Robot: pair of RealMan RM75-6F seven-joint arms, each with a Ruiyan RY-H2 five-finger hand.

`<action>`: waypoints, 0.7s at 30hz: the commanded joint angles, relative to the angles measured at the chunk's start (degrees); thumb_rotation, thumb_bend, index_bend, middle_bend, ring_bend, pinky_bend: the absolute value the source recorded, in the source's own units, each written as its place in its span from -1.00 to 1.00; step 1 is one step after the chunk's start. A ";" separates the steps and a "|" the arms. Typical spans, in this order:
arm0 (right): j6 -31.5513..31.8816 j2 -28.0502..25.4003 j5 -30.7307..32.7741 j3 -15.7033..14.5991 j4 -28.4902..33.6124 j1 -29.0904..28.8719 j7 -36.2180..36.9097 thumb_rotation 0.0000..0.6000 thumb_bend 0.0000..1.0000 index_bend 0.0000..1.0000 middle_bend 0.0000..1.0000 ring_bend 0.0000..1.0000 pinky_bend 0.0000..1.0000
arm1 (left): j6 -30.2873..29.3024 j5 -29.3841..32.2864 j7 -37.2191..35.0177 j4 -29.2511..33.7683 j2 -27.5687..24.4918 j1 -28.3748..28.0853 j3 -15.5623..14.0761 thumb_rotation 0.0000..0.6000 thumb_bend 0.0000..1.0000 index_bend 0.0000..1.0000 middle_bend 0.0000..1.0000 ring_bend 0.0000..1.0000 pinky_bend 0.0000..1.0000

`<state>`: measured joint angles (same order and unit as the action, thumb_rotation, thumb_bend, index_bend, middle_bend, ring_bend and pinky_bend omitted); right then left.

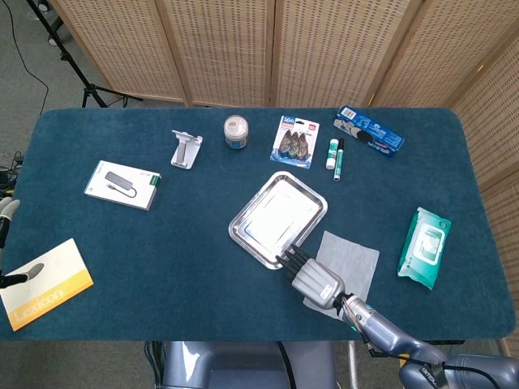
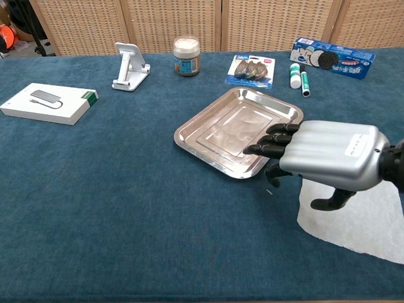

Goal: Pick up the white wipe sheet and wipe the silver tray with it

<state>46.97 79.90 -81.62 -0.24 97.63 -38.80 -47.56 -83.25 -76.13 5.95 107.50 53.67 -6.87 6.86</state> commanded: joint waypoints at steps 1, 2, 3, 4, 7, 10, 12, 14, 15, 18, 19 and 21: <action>-0.16 0.46 0.22 -0.41 -0.76 -0.19 -0.12 1.00 -0.38 -0.27 -1.00 -1.00 -1.00 | 0.08 0.00 0.01 0.00 -0.02 -0.02 -0.04 1.00 -1.00 -1.00 -1.00 -1.00 -1.00; -0.24 0.62 0.36 -0.52 -1.01 -0.25 0.00 1.00 -0.38 -0.25 -1.00 -1.00 -1.00 | 0.10 0.00 0.01 -0.02 -0.01 -0.04 -0.06 1.00 -1.00 -1.00 -1.00 -1.00 -1.00; -0.30 0.77 0.47 -0.64 -1.28 -0.31 0.05 1.00 -0.38 -0.23 -1.00 -1.00 -1.00 | 0.11 0.00 0.00 -0.05 0.00 -0.04 -0.07 1.00 -1.00 -1.00 -1.00 -1.00 -1.00; -0.31 0.86 0.51 -0.72 -1.45 -0.35 0.05 1.00 -0.38 -0.21 -1.00 -1.00 -1.00 | 0.11 0.02 -0.02 -0.06 0.00 -0.04 -0.07 1.00 -1.00 -1.00 -1.00 -1.00 -1.00; -0.38 1.26 0.57 -1.09 -2.11 -0.46 0.09 1.00 -0.37 -0.08 -1.00 -1.00 -1.00 | 0.17 0.11 -0.19 -0.09 -0.05 -0.05 -0.05 1.00 -1.00 -1.00 -1.00 -1.00 -1.00; 0.00 1.85 0.35 -1.38 -2.86 -0.43 0.48 1.00 -0.35 0.06 -1.00 -1.00 -1.00 | 0.34 0.12 -0.48 -0.16 -0.15 -0.08 -0.08 1.00 -1.00 -1.00 -1.00 -1.00 -1.00; 0.28 2.16 0.13 -1.53 -3.35 -0.41 0.77 1.00 -0.33 0.09 -1.00 -1.00 -1.00 | 0.41 0.05 -0.63 -0.17 -0.21 -0.11 -0.11 1.00 -1.00 -1.00 -1.00 -1.00 -1.00; 0.55 2.41 -0.10 -1.67 -3.78 -0.40 0.94 1.00 -0.31 0.11 -1.00 -1.00 -1.00 | 0.41 -0.01 -0.74 -0.19 -0.25 -0.11 -0.13 1.00 -1.00 -1.00 -1.00 -1.00 -1.00; 0.70 2.55 -0.16 -1.73 -3.98 -0.38 1.11 1.00 -0.29 0.13 -1.00 -1.00 -1.00 | 0.44 -0.01 -0.82 -0.19 -0.28 -0.11 -0.14 1.00 -1.00 -1.00 -1.00 -1.00 -1.00; 1.06 2.84 -0.27 -1.79 -4.34 -0.32 1.71 1.00 -0.24 0.18 -1.00 -1.00 -1.00 | 0.50 0.04 -1.00 -0.20 -0.36 -0.12 -0.13 1.00 -1.00 -1.00 -1.00 -1.00 -1.00; 1.21 2.95 -0.35 -1.83 -4.51 -0.30 2.00 1.00 -0.23 0.19 -1.00 -1.00 -1.00 | 0.51 0.01 -1.07 -0.18 -0.39 -0.12 -0.15 1.00 -1.00 -1.00 -1.00 -1.00 -1.00; 1.35 3.09 -0.43 -1.92 -4.73 -0.24 2.47 1.00 -0.23 0.21 -1.00 -1.00 -1.00 | 0.50 -0.06 -1.19 -0.17 -0.45 -0.09 -0.18 1.00 -1.00 -1.00 -1.00 -1.00 -1.00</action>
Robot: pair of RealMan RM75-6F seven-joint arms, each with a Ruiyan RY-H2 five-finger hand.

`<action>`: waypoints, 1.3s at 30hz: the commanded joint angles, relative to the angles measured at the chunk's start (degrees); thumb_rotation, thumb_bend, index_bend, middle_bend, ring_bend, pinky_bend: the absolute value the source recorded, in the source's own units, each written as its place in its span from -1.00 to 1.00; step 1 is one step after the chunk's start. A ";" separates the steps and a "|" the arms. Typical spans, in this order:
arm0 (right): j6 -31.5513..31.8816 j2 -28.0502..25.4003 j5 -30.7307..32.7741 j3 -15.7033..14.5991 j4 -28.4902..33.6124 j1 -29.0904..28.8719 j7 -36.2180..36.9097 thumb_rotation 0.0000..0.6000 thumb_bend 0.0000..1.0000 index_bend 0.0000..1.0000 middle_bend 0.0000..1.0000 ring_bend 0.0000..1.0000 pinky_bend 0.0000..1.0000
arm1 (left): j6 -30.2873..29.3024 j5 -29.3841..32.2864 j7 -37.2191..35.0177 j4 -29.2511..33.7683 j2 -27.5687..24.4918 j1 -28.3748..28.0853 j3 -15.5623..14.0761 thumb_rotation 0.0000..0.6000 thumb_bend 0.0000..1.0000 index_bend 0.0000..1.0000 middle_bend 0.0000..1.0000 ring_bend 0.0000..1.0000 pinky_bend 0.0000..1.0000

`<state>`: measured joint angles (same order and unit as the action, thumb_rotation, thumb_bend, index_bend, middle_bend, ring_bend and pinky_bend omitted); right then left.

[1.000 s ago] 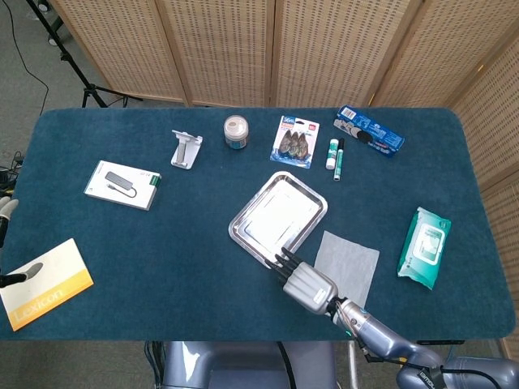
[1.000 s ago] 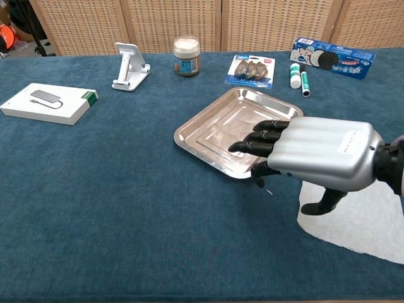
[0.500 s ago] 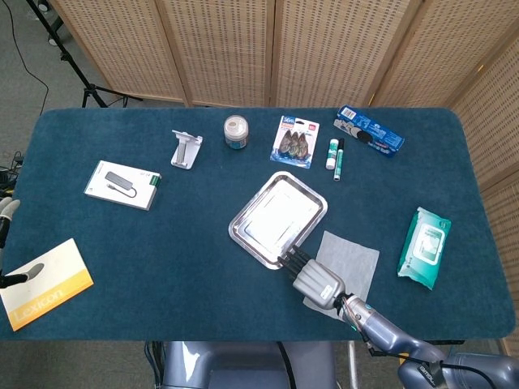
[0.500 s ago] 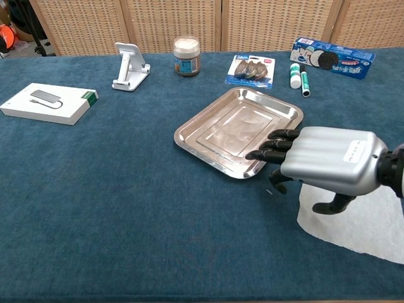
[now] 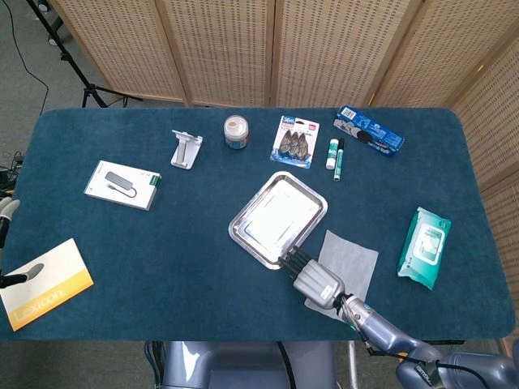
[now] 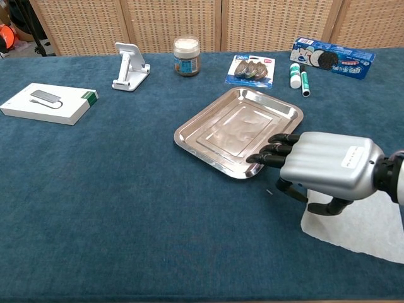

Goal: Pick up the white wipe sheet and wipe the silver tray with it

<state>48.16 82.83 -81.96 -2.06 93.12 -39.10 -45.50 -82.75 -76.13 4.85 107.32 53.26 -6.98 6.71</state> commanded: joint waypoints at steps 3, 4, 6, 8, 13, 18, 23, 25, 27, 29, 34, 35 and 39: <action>0.52 0.33 -0.41 -0.24 -0.55 0.17 1.35 1.00 -0.22 0.22 -1.00 -1.00 -1.00 | 0.01 -0.08 -0.23 -0.01 -0.11 0.04 -0.06 1.00 -1.00 -1.00 -1.00 -1.00 -1.00; 0.80 0.35 -0.68 -0.28 -0.65 0.22 1.97 1.00 -0.22 0.22 -1.00 -1.00 -1.00 | 0.04 -0.08 -0.32 0.00 -0.15 0.04 -0.07 1.00 -1.00 -1.00 -1.00 -1.00 -1.00; 1.54 0.16 -0.97 -0.04 -0.38 0.39 3.34 1.00 -0.22 0.23 -1.00 -1.00 -1.00 | 0.05 -0.05 -0.47 0.02 -0.20 0.04 -0.06 1.00 -1.00 -1.00 -1.00 -1.00 -1.00; 2.53 -0.64 -1.83 0.22 0.31 0.46 4.83 1.00 -0.22 0.23 -1.00 -1.00 -1.00 | 0.12 -0.05 -0.68 -0.01 -0.28 0.04 -0.07 1.00 -1.00 -1.00 -1.00 -1.00 -1.00; 5.75 -3.00 -3.62 1.51 2.27 0.81 7.66 1.00 -0.17 0.25 -1.00 -1.00 -1.00 | 0.26 -0.03 -1.14 -0.10 -0.44 0.03 -0.09 1.00 -1.00 -1.00 -1.00 -1.00 -1.00; 8.37 -6.21 -3.79 3.59 5.37 0.97 8.74 1.00 -0.11 0.25 -1.00 -1.00 -1.00 | 0.05 -0.35 -1.61 -0.03 -0.63 0.16 -0.15 1.00 -1.00 -1.00 -1.00 -1.00 -1.00; 9.33 -7.99 -1.44 7.26 8.72 -0.11 7.09 1.00 -0.07 0.27 -1.00 -1.00 -1.00 | -0.52 -1.34 -1.89 0.42 -0.82 0.39 -0.37 1.00 -1.00 -1.00 -1.00 -1.00 -1.00; 8.86 -7.68 0.60 9.02 9.57 -1.17 5.38 1.00 -0.07 0.27 -1.00 -1.00 -1.00 | -0.74 -1.90 -1.89 0.56 -0.82 0.47 -0.53 1.00 -1.00 -1.00 -1.00 -1.00 -1.00; 8.30 -6.89 2.55 10.43 9.80 -2.31 3.45 1.00 -0.07 0.27 -1.00 -1.00 -1.00 | -0.80 -2.16 -1.81 0.60 -0.80 0.48 -0.62 1.00 -1.00 -1.00 -1.00 -1.00 -1.00; 7.48 -5.07 4.95 12.25 9.44 -4.29 0.19 1.00 -0.07 0.27 -1.00 -1.00 -1.00 | -0.57 -2.04 -1.59 0.53 -0.71 0.34 -0.62 1.00 -1.00 -1.00 -1.00 -1.00 -1.00; 6.19 0.29 9.65 14.25 7.00 -8.43 -6.43 1.00 -0.07 0.27 -1.00 -1.00 -1.00 | 0.11 -0.97 -1.45 0.22 -0.59 -0.01 -0.33 1.00 -1.00 -1.00 -1.00 -1.00 -1.00; 6.01 1.38 10.30 14.44 6.33 -9.16 -7.32 1.00 -0.07 0.27 -1.00 -1.00 -1.00 | 0.19 -0.81 -1.46 0.17 -0.58 -0.05 -0.29 1.00 -1.00 -1.00 -1.00 -1.00 -1.00; 5.68 6.01 12.09 14.93 2.43 -11.87 -10.07 1.00 -0.07 0.27 -1.00 -1.00 -1.00 | 0.63 -0.04 -1.41 -0.09 -0.52 -0.22 -0.14 1.00 -1.00 -1.00 -1.00 -1.00 -1.00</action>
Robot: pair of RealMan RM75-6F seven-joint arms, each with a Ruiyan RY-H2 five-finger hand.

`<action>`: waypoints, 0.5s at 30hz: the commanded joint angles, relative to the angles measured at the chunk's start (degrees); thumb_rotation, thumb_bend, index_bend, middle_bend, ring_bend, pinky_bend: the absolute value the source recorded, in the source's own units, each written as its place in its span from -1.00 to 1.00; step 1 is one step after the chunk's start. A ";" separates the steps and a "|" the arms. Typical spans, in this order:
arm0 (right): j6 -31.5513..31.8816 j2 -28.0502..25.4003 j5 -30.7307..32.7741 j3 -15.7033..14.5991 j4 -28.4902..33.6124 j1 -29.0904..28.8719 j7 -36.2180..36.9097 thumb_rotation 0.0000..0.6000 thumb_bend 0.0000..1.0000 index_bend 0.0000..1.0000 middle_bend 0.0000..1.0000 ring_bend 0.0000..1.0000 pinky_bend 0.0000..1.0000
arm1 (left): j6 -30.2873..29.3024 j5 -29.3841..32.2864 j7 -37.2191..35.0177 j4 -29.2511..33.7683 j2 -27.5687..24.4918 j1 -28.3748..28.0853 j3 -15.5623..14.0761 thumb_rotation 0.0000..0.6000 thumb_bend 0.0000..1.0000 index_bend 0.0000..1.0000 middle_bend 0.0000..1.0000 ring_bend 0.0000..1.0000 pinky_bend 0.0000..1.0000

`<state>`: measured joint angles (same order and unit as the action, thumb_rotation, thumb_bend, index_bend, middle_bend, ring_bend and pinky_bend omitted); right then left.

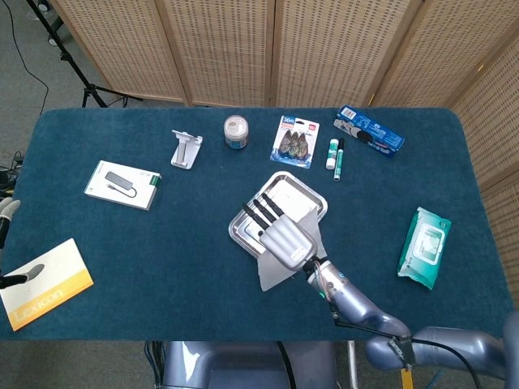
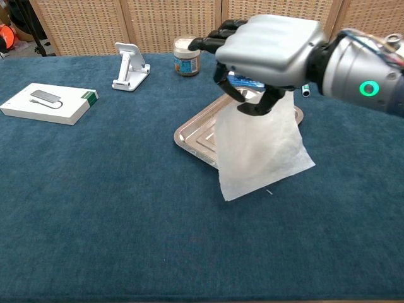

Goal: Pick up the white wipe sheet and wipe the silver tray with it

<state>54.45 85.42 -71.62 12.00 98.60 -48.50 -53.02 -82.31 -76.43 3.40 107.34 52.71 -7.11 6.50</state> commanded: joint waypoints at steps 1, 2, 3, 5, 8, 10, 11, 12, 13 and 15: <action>-0.65 4.65 2.02 0.94 -4.28 -3.18 -3.18 1.00 -0.07 0.27 -1.00 -1.00 -1.00 | 0.38 0.49 0.05 -0.19 0.06 -0.17 0.11 1.00 -1.00 -1.00 -1.00 -1.00 -1.00; -0.67 5.47 2.12 0.98 -5.14 -3.65 -3.53 1.00 -0.07 0.27 -1.00 -1.00 -1.00 | 0.50 0.65 0.04 -0.22 0.07 -0.22 0.14 1.00 -1.00 -1.00 -1.00 -1.00 -1.00; -0.67 6.69 2.16 1.05 -6.49 -4.35 -3.99 1.00 -0.07 0.27 -1.00 -1.00 -1.00 | 0.66 0.86 0.03 -0.27 0.07 -0.29 0.19 1.00 -1.00 -1.00 -1.00 -1.00 -1.00; -0.47 8.55 1.54 0.90 -9.12 -5.53 -5.20 1.00 -0.07 0.27 -1.00 -1.00 -1.00 | 0.91 1.20 -0.01 -0.38 0.06 -0.41 0.28 1.00 -1.00 -1.00 -1.00 -1.00 -1.00; -0.15 10.93 -1.90 -0.24 -14.22 -7.50 -7.13 1.00 -0.07 0.27 -1.00 -1.00 -1.00 | 1.22 1.73 -0.12 -0.55 0.06 -0.56 0.44 1.00 -1.00 -1.00 -1.00 -1.00 -1.00; -0.04 12.58 -3.45 -0.69 -17.04 -8.28 -6.30 1.00 -0.07 0.27 -1.00 -1.00 -1.00 | 1.55 2.03 -0.14 -0.68 0.10 -0.69 0.48 1.00 -1.00 -1.00 -1.00 -1.00 -1.00; -0.05 13.78 -4.22 -0.69 -19.07 -8.83 -5.36 1.00 -0.07 0.27 -1.00 -1.00 -1.00 | 1.96 2.25 -0.11 -0.80 0.12 -0.83 0.43 1.00 -1.00 -1.00 -1.00 -1.00 -1.00; -0.34 15.27 -4.58 -0.35 -21.80 -9.62 -4.40 1.00 -0.07 0.27 -1.00 -1.00 -1.00 | 2.48 2.72 -0.17 -0.98 0.14 -1.02 0.48 1.00 -1.00 -1.00 -1.00 -1.00 -1.00; -0.42 16.50 -4.68 0.02 -24.02 -10.14 -3.33 1.00 -0.07 0.27 -1.00 -1.00 -1.00 | 2.81 3.18 -0.30 -1.12 0.13 -1.15 0.60 1.00 -1.00 -1.00 -1.00 -1.00 -1.00; -0.33 18.34 -4.92 0.40 -27.46 -10.76 -1.28 1.00 -0.07 0.27 -1.00 -1.00 -1.00 | 3.16 3.76 -0.49 -1.25 0.06 -1.28 0.74 1.00 -1.00 -1.00 -1.00 -1.00 -1.00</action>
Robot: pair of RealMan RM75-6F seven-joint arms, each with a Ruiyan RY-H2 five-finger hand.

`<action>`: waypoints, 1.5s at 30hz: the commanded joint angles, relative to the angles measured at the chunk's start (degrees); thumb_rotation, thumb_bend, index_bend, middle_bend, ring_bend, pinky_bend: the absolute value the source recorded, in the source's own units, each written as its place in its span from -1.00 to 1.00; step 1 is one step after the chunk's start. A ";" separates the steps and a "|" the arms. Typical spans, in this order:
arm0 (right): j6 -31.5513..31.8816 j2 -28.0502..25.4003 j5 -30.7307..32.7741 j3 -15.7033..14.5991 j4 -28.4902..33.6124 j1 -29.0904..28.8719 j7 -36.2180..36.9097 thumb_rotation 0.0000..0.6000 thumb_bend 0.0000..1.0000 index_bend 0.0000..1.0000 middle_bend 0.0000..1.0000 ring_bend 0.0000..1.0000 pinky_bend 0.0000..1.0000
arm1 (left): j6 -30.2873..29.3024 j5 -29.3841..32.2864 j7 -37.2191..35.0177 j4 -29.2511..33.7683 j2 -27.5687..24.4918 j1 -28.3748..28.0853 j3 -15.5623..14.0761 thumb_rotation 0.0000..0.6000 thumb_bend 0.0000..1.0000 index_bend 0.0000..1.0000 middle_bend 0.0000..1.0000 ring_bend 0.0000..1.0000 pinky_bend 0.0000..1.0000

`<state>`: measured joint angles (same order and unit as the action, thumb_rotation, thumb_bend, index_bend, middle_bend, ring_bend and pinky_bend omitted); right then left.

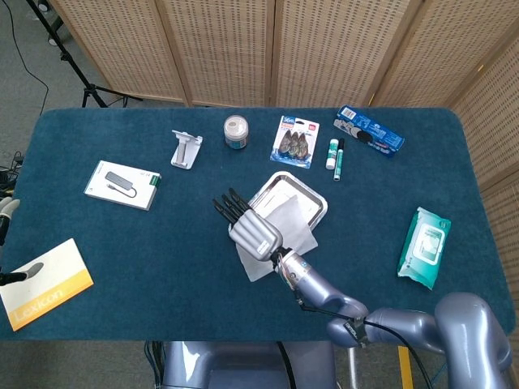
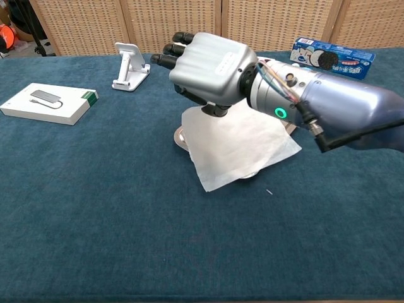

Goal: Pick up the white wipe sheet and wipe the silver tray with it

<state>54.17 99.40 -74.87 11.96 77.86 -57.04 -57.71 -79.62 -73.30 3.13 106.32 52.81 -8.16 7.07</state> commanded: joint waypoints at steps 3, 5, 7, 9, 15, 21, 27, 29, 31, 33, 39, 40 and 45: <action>-0.05 6.33 -1.88 0.77 -10.75 -2.93 5.71 1.00 -0.07 0.27 -1.00 -1.00 -1.00 | 0.82 1.29 -0.37 -0.39 -0.09 -0.41 0.39 1.00 -1.00 -1.00 -1.00 -1.00 -1.00; -0.18 7.47 -2.17 0.89 -13.63 -3.53 6.92 1.00 -0.07 0.27 -1.00 -1.00 -1.00 | 1.01 1.70 -0.36 -0.44 -0.08 -0.51 0.48 1.00 -1.00 -1.00 -1.00 -1.00 -1.00; -0.44 8.18 -2.00 1.18 -15.43 -3.93 7.67 1.00 -0.07 0.27 -1.00 -1.00 -1.00 | 1.22 2.04 -0.25 -0.51 -0.04 -0.60 0.53 1.00 -1.00 -1.00 -1.00 -1.00 -1.00; -0.85 9.09 -1.58 1.83 -17.74 -4.57 8.61 1.00 -0.07 0.27 -1.00 -1.00 -1.00 | 1.60 2.68 -0.04 -0.65 0.06 -0.80 0.65 1.00 -1.00 -1.00 -1.00 -1.00 -1.00; -2.32 11.67 -0.85 2.86 -24.18 -6.57 10.37 1.00 -0.07 0.27 -1.00 -1.00 -1.00 | 2.40 4.37 0.68 -0.87 0.30 -1.33 1.04 1.00 -1.00 -1.00 -1.00 -1.00 -1.00; -3.10 13.60 0.17 3.18 -28.48 -7.18 12.17 1.00 -0.29 0.14 -1.00 -1.00 -1.00 | 2.98 5.70 0.71 -1.24 0.35 -1.67 1.40 1.00 -1.00 -1.00 -1.00 -1.00 -1.00; -2.49 14.27 2.04 4.12 -27.84 -6.32 13.42 1.00 -1.00 -0.59 -1.00 -0.99 -1.00 | 3.62 6.29 1.02 -1.53 0.50 -2.03 1.42 1.00 -1.00 -1.00 -1.00 -1.00 -1.00; -2.18 13.69 2.85 4.61 -25.94 -5.97 13.22 1.00 -1.00 -0.65 -1.00 -0.99 -1.00 | 3.58 6.39 1.13 -1.55 0.55 -2.08 1.46 1.00 -1.00 -1.00 -1.00 -1.00 -1.00; -1.66 12.71 3.30 4.98 -23.60 -5.68 12.86 1.00 -1.00 -0.70 -1.00 -0.99 -1.00 | 3.63 6.50 1.30 -1.55 0.60 -2.15 1.45 1.00 -1.00 -1.00 -1.00 -1.00 -1.00; -1.40 12.03 3.73 5.26 -21.99 -5.47 12.69 1.00 -1.00 -0.72 -1.00 -0.99 -1.00 | 3.70 6.52 1.40 -1.52 0.63 -2.19 1.40 1.00 -1.00 -1.00 -1.00 -1.00 -1.00; -2.98 8.33 9.43 7.75 -10.17 -2.16 19.86 1.00 -0.39 -0.72 -0.94 -0.99 -1.00 | 3.88 6.47 1.93 -1.50 0.81 -2.38 1.22 1.00 -1.00 -1.00 -1.00 -1.00 -1.00; -3.91 7.20 10.71 7.86 -7.97 -1.61 20.70 1.00 -0.25 -0.72 -0.91 -0.99 -0.99 | 3.94 6.48 2.02 -1.48 0.83 -2.42 1.18 1.00 -1.00 -1.00 -1.00 -1.00 -1.00; -7.37 2.05 16.41 7.68 0.65 1.09 24.79 1.00 0.64 -0.58 -0.71 -0.86 -0.76 | 4.14 6.47 2.62 -1.42 1.06 -2.61 0.99 1.00 -1.00 -1.00 -1.00 -1.00 -1.00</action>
<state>49.20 105.17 -62.25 19.32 73.66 -58.20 -36.04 -75.51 -66.84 5.73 104.89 53.86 -10.75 8.08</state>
